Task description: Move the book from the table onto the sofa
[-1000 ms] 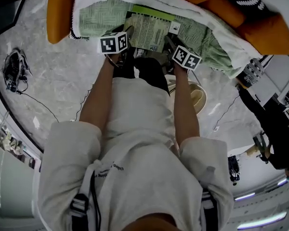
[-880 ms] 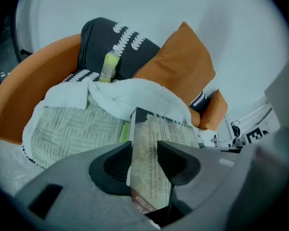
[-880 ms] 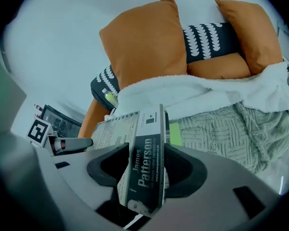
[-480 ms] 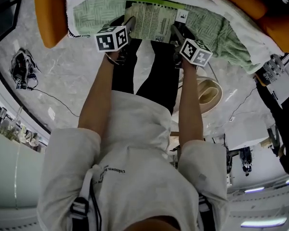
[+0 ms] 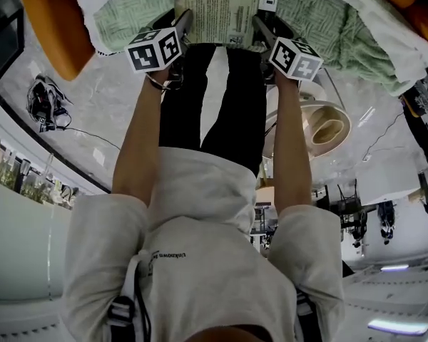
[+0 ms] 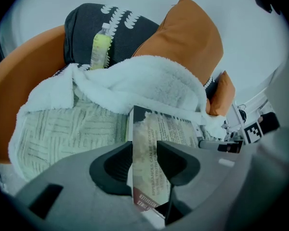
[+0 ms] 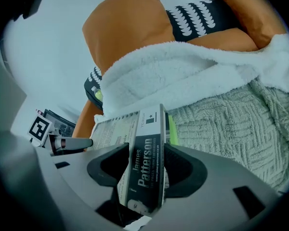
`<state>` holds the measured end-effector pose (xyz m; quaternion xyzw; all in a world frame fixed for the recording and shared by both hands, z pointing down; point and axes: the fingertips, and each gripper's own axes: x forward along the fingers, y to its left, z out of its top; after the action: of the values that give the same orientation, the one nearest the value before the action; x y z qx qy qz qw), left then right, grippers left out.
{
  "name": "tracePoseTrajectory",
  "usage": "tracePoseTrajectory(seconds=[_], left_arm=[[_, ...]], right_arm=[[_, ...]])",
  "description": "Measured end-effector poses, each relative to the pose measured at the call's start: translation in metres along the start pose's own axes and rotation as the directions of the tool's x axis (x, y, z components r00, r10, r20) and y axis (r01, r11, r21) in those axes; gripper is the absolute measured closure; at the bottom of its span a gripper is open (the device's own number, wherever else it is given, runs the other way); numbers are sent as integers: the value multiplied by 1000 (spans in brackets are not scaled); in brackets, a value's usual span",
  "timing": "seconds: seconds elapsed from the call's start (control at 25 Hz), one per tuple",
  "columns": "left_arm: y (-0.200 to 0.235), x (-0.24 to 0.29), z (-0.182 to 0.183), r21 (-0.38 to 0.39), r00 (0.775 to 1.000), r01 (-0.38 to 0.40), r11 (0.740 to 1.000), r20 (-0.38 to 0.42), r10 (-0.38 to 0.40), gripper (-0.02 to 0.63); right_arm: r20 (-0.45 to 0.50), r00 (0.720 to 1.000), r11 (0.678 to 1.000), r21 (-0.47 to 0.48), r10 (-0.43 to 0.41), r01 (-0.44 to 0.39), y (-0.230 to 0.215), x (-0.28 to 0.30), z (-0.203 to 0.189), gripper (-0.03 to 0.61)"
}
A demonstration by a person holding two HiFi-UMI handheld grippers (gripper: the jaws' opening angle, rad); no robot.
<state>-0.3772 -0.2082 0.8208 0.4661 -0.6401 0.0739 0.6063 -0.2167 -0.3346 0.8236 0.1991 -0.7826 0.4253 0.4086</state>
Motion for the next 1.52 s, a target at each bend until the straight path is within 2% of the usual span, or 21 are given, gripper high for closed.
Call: tracePoseTrajectory(seconds=[0.24, 0.44, 1.52], left_arm=[[9, 15, -3, -8, 999, -14, 1000, -40, 13, 445], [11, 22, -11, 30, 997, -23, 999, -71, 26, 445], [13, 41, -8, 52, 993, -28, 998, -112, 34, 445]], right_arm=[[-41, 999, 998, -67, -2, -1, -5, 16, 2, 354], [-73, 997, 993, -119, -9, 0, -10, 23, 3, 354], [-84, 996, 1000, 6, 6, -6, -22, 34, -8, 354]])
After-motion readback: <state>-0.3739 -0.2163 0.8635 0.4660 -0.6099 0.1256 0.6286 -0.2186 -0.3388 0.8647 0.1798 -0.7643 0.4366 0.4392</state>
